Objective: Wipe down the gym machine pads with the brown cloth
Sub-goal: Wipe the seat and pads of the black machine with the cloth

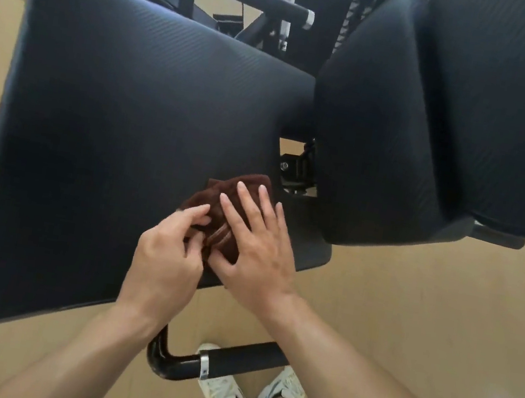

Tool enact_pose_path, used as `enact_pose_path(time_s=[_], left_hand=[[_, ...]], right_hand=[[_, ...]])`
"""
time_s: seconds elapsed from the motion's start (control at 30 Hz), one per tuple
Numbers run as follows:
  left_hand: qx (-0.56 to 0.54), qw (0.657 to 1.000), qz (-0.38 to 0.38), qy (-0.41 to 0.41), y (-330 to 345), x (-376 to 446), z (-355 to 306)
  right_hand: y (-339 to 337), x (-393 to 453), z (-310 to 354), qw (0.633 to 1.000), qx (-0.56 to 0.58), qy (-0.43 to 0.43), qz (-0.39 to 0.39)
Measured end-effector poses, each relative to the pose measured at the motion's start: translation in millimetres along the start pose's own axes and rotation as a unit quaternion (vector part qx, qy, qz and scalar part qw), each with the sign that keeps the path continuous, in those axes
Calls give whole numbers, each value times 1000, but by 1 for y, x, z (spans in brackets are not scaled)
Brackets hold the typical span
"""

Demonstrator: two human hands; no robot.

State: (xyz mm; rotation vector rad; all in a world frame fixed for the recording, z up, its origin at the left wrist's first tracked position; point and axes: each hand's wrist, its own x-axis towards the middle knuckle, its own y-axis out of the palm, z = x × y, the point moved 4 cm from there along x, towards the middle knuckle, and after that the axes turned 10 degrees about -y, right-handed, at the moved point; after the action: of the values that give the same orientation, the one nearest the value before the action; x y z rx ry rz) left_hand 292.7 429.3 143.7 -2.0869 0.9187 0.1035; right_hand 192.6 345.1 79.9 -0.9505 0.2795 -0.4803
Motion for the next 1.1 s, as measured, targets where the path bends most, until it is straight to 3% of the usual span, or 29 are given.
enact_pose_path(time_s=[0.2,0.33,0.5,0.7,0.8,0.93,1.03,1.1], left_hand=[[34,991,114,55,70,6,-46],[46,994,99,-23,86,29,-57],[45,983,169,-62,87,27,-51],[-11,970,211,-116,86,-31,-28],[-145,929,227,-253,61,-73,-5],[-278,873,83,-392,-20,-114,29],[-410,797,-28,-443,-86,-154,36],[-464,762,-51,-450,-110,-185,32]], right_hand=[[-16,-30,-53,992,26,124,-26],[-15,-39,-59,991,2,134,-28],[-1,-58,-43,970,40,223,-84],[-24,-90,-28,943,149,298,-22],[-51,-89,-1,894,248,364,83],[-76,-99,84,826,397,353,190],[-91,-104,152,801,461,332,190],[-104,-105,187,792,481,325,190]])
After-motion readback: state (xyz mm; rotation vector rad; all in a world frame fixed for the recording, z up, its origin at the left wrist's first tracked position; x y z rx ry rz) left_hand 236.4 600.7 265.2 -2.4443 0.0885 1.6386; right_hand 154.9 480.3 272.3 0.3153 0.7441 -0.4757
